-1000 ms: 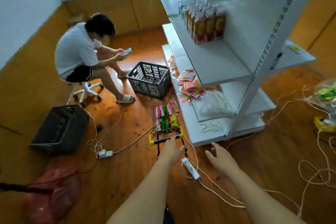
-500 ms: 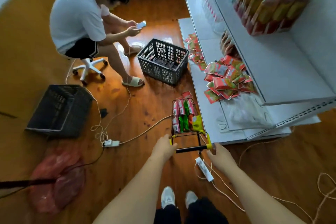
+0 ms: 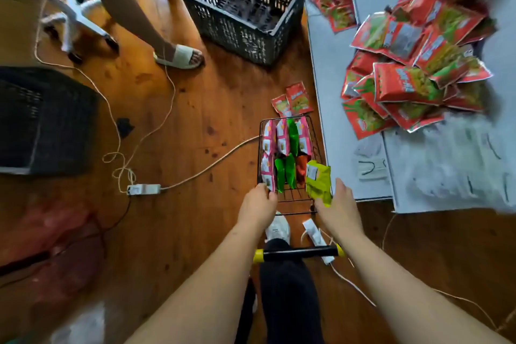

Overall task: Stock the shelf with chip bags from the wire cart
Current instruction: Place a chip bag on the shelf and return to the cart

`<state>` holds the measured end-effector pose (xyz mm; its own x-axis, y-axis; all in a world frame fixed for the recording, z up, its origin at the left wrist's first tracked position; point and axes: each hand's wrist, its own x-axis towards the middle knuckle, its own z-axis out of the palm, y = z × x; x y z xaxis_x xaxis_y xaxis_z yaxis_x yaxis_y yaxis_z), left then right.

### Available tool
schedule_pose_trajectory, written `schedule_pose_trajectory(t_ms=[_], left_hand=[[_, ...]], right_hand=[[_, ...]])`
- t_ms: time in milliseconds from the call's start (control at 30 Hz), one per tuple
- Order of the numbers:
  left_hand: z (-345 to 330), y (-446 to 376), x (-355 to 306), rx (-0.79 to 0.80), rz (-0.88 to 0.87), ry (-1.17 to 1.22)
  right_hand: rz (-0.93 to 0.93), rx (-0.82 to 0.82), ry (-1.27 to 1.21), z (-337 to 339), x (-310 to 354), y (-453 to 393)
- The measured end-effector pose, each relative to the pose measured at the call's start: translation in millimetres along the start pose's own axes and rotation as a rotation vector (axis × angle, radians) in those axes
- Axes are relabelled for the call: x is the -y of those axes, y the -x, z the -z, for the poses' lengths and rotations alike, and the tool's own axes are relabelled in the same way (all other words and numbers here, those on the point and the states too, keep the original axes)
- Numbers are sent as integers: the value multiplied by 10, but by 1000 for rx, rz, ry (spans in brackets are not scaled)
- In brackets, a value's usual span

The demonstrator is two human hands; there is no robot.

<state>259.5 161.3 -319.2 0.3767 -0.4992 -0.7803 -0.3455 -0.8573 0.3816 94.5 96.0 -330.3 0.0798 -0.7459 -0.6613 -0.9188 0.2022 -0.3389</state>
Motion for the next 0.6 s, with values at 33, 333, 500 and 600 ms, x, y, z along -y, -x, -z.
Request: schedule_pose_trajectory(t_ms=[33,333,500,600], left_hand=[[-90,-212,-9,-5,2,17],[-918,-1674,314,-46,197,-71],[-1129,-1919,324,-93,275,-170],[-1099,-1890,288,-111,237,-252]], right_hand=[[10,-7,18,-108,-33,-194],[238,-78,107,-1048,-238,-1183],[181,-124,14,-1247,-304,-1292],[174,-107,4,-1218,-273,-1294]])
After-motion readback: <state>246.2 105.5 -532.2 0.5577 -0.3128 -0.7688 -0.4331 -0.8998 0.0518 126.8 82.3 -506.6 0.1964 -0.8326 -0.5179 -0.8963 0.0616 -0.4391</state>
